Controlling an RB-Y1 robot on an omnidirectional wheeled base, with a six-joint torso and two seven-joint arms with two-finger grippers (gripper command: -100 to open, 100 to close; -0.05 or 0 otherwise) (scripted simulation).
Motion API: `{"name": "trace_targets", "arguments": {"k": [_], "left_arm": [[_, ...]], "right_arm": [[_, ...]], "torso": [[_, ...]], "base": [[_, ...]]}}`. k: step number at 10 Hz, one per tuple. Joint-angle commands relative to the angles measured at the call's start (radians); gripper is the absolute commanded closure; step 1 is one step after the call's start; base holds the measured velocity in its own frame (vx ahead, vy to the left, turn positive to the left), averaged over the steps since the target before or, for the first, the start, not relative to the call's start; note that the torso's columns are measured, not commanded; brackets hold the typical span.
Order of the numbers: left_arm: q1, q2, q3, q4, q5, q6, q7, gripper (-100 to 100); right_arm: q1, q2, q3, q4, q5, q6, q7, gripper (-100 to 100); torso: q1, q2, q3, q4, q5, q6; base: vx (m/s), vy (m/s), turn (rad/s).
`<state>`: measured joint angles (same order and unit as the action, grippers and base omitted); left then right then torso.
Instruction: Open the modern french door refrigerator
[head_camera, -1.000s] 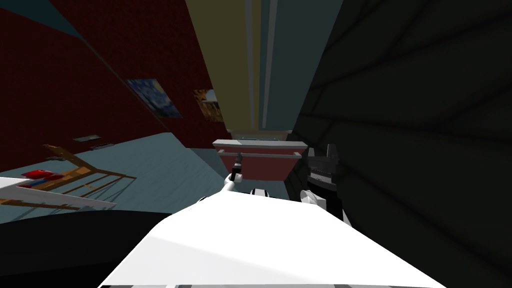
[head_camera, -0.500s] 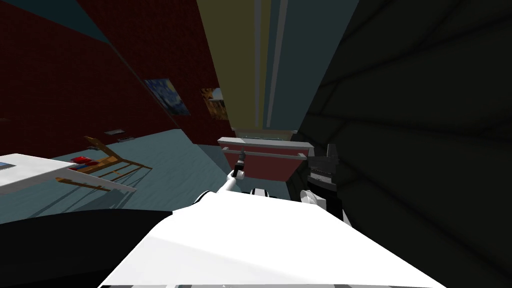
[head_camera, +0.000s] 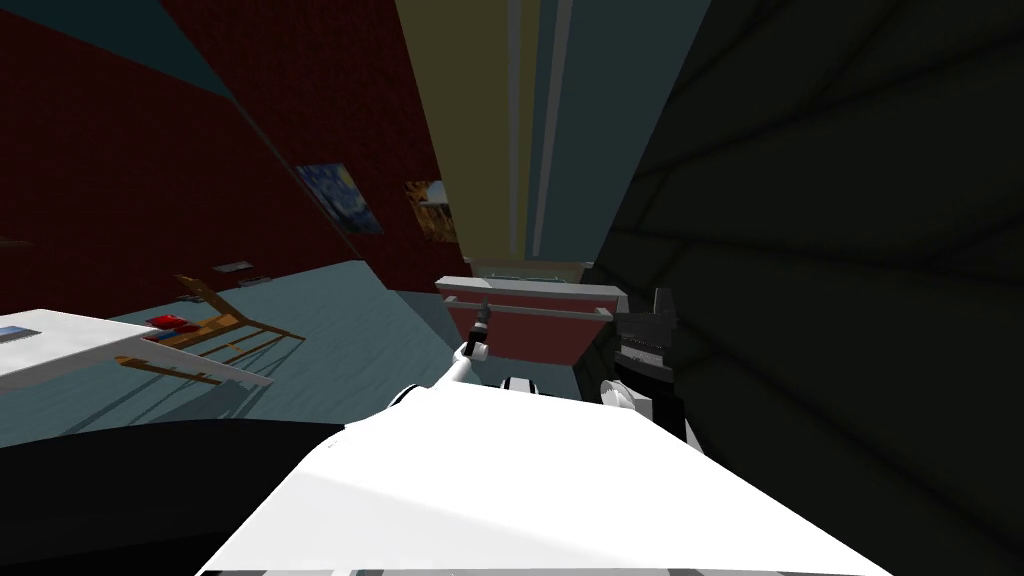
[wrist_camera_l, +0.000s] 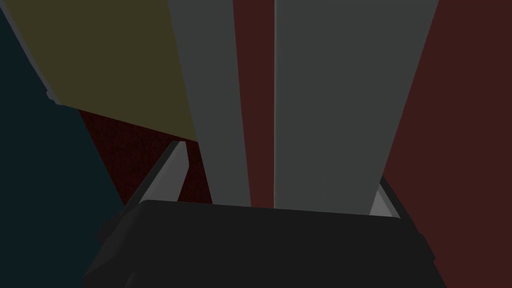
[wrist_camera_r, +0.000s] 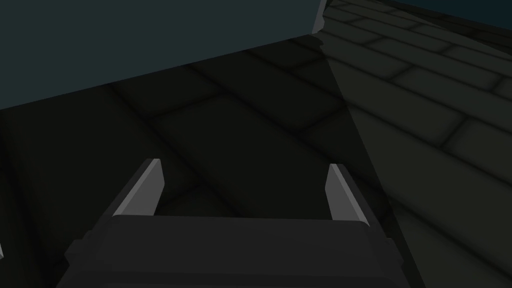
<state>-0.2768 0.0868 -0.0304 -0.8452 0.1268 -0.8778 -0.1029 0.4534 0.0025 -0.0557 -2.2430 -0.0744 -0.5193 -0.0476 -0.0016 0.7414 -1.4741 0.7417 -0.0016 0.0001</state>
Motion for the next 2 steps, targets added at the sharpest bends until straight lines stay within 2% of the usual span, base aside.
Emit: {"name": "trace_targets", "arguments": {"k": [1,2], "left_arm": [[0.001,0.000,0.000,0.001,0.000,0.001,0.000,0],[0.002,0.000,0.000,0.002,0.000,0.002,0.000,0]], "right_arm": [[0.000,0.000,0.000,0.000,0.000,0.000,0.000,0],[0.000,0.000,0.000,0.000,0.000,0.000,0.000,0]], "torso": [[0.000,-0.001,-0.001,-0.001,0.000,0.000],[0.001,-0.002,-0.001,-0.002,0.001,0.000]], "base": [[0.000,0.000,0.000],[0.000,0.000,0.000]]}}
